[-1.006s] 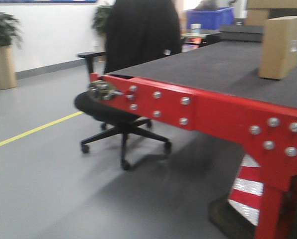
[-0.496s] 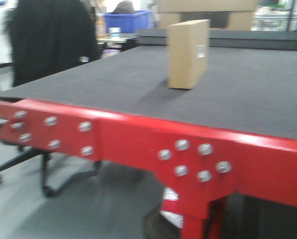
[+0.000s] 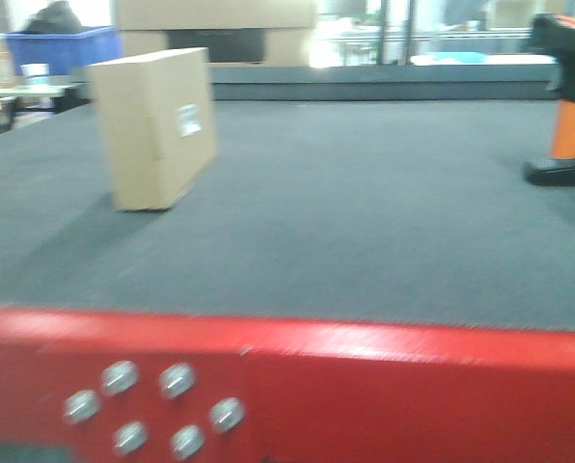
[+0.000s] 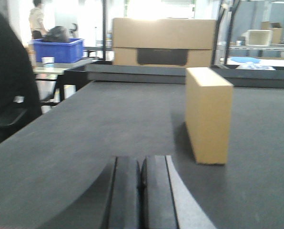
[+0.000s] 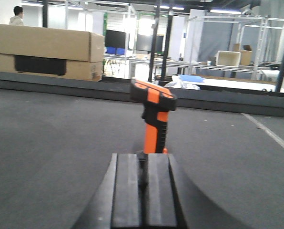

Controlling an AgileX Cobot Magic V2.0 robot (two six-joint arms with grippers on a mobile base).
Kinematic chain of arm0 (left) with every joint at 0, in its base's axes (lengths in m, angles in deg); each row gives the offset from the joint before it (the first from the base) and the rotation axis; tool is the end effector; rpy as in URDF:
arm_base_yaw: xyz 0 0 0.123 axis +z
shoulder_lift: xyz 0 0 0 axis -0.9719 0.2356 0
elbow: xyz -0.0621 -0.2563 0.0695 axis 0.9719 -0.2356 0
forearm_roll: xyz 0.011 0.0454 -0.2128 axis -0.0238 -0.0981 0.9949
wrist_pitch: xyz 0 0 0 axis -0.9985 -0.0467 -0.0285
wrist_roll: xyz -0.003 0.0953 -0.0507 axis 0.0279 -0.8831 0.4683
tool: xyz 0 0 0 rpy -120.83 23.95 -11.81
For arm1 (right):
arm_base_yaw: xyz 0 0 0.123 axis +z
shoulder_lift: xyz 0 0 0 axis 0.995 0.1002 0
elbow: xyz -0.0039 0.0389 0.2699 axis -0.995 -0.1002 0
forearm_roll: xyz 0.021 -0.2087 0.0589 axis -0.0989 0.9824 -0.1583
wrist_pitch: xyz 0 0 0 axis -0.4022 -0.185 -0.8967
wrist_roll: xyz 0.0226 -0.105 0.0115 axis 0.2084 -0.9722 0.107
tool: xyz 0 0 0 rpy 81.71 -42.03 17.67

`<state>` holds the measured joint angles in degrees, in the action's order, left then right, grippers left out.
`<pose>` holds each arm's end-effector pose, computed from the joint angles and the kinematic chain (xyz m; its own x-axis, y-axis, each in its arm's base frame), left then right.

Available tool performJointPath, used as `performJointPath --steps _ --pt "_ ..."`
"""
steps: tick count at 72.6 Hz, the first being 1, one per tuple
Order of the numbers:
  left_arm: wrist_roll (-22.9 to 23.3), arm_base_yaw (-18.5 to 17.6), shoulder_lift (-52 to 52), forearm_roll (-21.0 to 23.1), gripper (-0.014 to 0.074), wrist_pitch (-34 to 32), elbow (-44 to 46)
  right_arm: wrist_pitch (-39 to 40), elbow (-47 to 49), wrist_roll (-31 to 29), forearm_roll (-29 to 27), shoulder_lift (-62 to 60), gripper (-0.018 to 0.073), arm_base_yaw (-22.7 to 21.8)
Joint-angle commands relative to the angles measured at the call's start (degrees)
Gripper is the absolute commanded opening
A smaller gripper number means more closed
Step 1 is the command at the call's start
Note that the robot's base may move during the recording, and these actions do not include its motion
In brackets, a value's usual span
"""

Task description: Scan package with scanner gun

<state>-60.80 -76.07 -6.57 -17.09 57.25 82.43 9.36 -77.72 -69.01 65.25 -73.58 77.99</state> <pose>0.0514 0.0003 0.2123 0.0705 0.0127 -0.9974 -0.0063 0.9999 0.0123 0.0504 -0.0055 0.2192 0.1254 -0.0328 -0.9916 0.1115 0.9936 -0.0188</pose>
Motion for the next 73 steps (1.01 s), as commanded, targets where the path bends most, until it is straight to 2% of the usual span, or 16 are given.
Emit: performJointPath --steps 1,73 --pt "0.00 0.11 -0.06 0.30 -0.0111 -1.08 0.14 1.02 0.00 -0.49 0.00 -0.03 -0.0163 0.11" --pt "0.00 0.11 -0.06 0.30 -0.0111 -1.08 0.14 1.02 0.00 -0.49 0.00 -0.03 -0.0163 0.11"
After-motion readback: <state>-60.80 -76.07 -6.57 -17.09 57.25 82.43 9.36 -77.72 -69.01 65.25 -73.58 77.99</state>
